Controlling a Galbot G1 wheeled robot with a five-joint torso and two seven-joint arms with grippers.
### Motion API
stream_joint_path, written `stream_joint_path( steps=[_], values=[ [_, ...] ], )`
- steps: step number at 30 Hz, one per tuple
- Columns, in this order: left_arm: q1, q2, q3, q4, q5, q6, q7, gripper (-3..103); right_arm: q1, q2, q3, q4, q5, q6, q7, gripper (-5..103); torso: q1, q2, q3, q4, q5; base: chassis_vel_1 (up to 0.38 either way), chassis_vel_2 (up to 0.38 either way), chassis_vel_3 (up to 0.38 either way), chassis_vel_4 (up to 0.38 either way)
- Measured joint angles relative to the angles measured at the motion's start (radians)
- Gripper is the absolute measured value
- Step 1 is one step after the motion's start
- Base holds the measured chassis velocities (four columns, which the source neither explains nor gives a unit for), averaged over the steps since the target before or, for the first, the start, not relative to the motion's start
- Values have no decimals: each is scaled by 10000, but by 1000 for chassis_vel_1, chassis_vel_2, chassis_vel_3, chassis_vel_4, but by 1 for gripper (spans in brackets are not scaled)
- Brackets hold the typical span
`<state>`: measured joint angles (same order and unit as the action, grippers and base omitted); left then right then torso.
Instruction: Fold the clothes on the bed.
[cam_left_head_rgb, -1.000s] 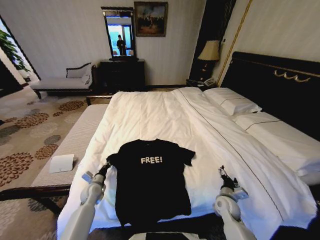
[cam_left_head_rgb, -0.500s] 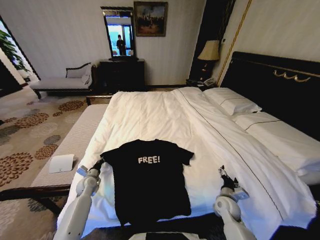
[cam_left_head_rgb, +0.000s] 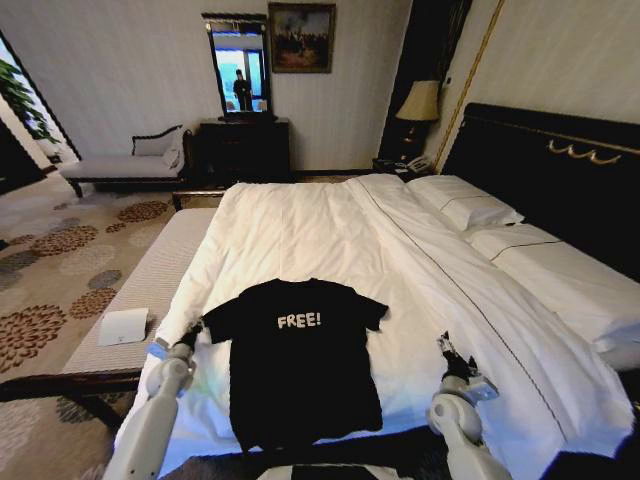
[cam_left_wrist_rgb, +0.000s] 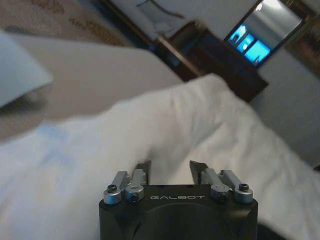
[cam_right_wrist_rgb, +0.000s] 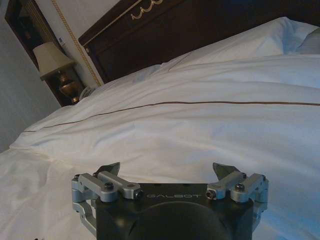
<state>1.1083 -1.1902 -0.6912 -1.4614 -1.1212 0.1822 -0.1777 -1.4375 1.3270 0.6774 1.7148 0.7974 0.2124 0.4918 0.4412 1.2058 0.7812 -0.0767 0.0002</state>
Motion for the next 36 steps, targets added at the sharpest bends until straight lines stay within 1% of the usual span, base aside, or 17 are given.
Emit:
stream_joint_path(
  steps=[2,4,7,8,9,10,11,14,17,21,26,29,32,33,34,35,36],
  values=[
    [-476,130,80,-35,-29,246,-121,60,33,-6,-13,-47,-1,0,-3,100,0,0,0,-1,-1,0,0,0,0],
    [-656,147,170,-33,15,370,-190,60,48,-6,-19,-66,-1,0,-4,100,0,0,0,-1,0,0,0,0,0],
    [-1572,44,879,170,932,1349,-468,76,165,-9,-133,-170,-7,-1,-3,100,1,0,0,-9,-2,0,0,0,0],
    [-1689,-2,987,208,1102,1540,-520,76,223,-20,-200,-207,-7,-6,-4,100,1,-1,0,-10,-2,0,0,0,0],
    [-1968,-147,1203,314,1400,1982,-724,87,343,-58,-332,-284,-6,-24,-2,100,1,0,1,-5,-1,0,0,0,0],
    [-1968,-147,1203,314,1400,1982,-724,87,343,-58,-332,-284,-6,-24,-2,100,1,0,1,-5,-1,0,0,0,0],
    [-2181,-260,1364,433,1542,2329,-866,87,412,-88,-415,-337,1,-41,-2,100,1,0,1,-1,0,0,0,0,0],
    [-2865,-554,1807,1036,2020,2995,-1118,99,497,-160,-481,-456,22,-61,-1,100,1,-1,1,-4,-2,0,0,0,0],
    [-3400,-687,2111,1583,2298,3243,-1127,100,509,-208,-476,-514,53,-63,-1,100,2,-1,1,-6,-1,0,0,0,0],
    [-3828,-724,2519,1887,2334,3632,-1039,100,526,-207,-445,-595,55,-62,-20,100,2,-1,1,-5,0,0,0,0,0],
    [-3961,-726,2807,1993,2458,4097,-1024,100,576,-166,-471,-670,32,-59,-27,100,1,0,0,-4,-1,0,0,0,0],
    [-4009,-744,2870,2070,2484,4163,-1012,101,595,-156,-488,-681,29,-59,-27,100,2,-1,0,-3,0,0,0,0,0],
    [-4156,-794,2962,2383,2556,4121,-869,91,611,-155,-496,-690,29,-59,-23,100,1,-1,0,-3,-2,0,0,0,0],
    [-4156,-794,2962,2383,2556,4121,-869,91,611,-155,-496,-690,29,-59,-23,100,1,-1,0,-3,-2,0,0,0,0],
    [-4196,-807,2984,2487,2586,4079,-819,85,610,-157,-496,-690,28,-60,-22,100,1,-1,0,-3,-1,0,0,0,0],
    [-4210,-811,2992,2528,2596,4065,-801,85,609,-157,-495,-691,29,-60,-22,100,2,-1,0,-3,-1,0,0,0,0],
    [-4243,-825,3007,2627,2622,4033,-769,80,600,-159,-490,-693,27,-59,-22,100,1,-1,0,-3,-2,0,0,0,0]
  ],
)
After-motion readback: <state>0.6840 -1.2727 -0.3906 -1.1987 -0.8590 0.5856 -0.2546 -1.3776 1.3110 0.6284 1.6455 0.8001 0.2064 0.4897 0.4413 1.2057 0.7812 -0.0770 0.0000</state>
